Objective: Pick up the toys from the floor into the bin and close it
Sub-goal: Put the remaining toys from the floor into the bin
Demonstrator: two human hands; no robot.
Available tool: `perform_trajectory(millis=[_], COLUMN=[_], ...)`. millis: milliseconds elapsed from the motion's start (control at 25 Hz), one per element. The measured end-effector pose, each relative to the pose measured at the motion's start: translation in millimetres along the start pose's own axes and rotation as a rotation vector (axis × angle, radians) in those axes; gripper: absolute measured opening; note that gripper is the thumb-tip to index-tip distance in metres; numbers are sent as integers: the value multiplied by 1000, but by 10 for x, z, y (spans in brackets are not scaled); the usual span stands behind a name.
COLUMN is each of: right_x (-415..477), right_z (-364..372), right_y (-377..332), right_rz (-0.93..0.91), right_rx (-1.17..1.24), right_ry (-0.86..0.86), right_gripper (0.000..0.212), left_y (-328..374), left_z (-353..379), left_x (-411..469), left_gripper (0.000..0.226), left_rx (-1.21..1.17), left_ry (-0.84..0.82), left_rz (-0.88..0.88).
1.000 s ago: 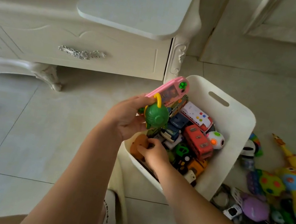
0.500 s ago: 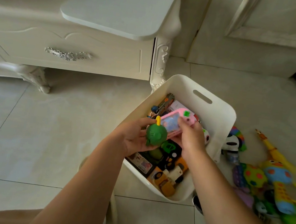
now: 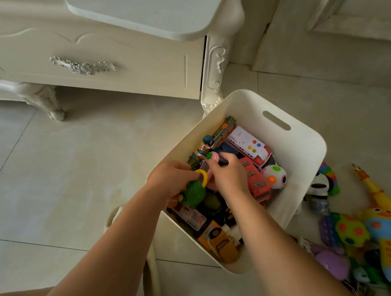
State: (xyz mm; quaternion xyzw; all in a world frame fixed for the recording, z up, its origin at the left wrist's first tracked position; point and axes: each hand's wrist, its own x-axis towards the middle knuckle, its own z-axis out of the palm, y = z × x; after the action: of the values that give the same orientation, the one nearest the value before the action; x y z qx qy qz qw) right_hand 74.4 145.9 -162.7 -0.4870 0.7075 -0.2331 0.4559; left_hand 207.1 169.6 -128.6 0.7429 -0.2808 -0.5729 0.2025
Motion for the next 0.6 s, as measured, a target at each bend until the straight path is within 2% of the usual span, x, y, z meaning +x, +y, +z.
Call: perform_trajectory(millis=[120, 240, 320, 480, 560, 600], right_x=[14, 93, 97, 16, -55, -97], right_z=[22, -25, -28, 26, -52, -126], right_y=[-15, 72, 186, 281, 201, 164], right_rz=[-23, 53, 95, 55, 66, 99], right_rx=[-22, -98, 7, -56, -123, -87], right_ry=[45, 33, -34, -176, -157, -120], right_gripper=[31, 31, 32, 53, 58, 53], left_y=[-12, -3, -6, 8, 1, 3], left_z=[-4, -5, -13, -13, 27, 67], left_x=[22, 13, 19, -3, -6, -13], left_gripper=[31, 29, 30, 26, 30, 32], left_rx=[49, 3, -67, -104, -58, -39], left_ry=[-34, -48, -48, -58, -73, -82], left_rz=[-12, -20, -24, -17, -26, -23])
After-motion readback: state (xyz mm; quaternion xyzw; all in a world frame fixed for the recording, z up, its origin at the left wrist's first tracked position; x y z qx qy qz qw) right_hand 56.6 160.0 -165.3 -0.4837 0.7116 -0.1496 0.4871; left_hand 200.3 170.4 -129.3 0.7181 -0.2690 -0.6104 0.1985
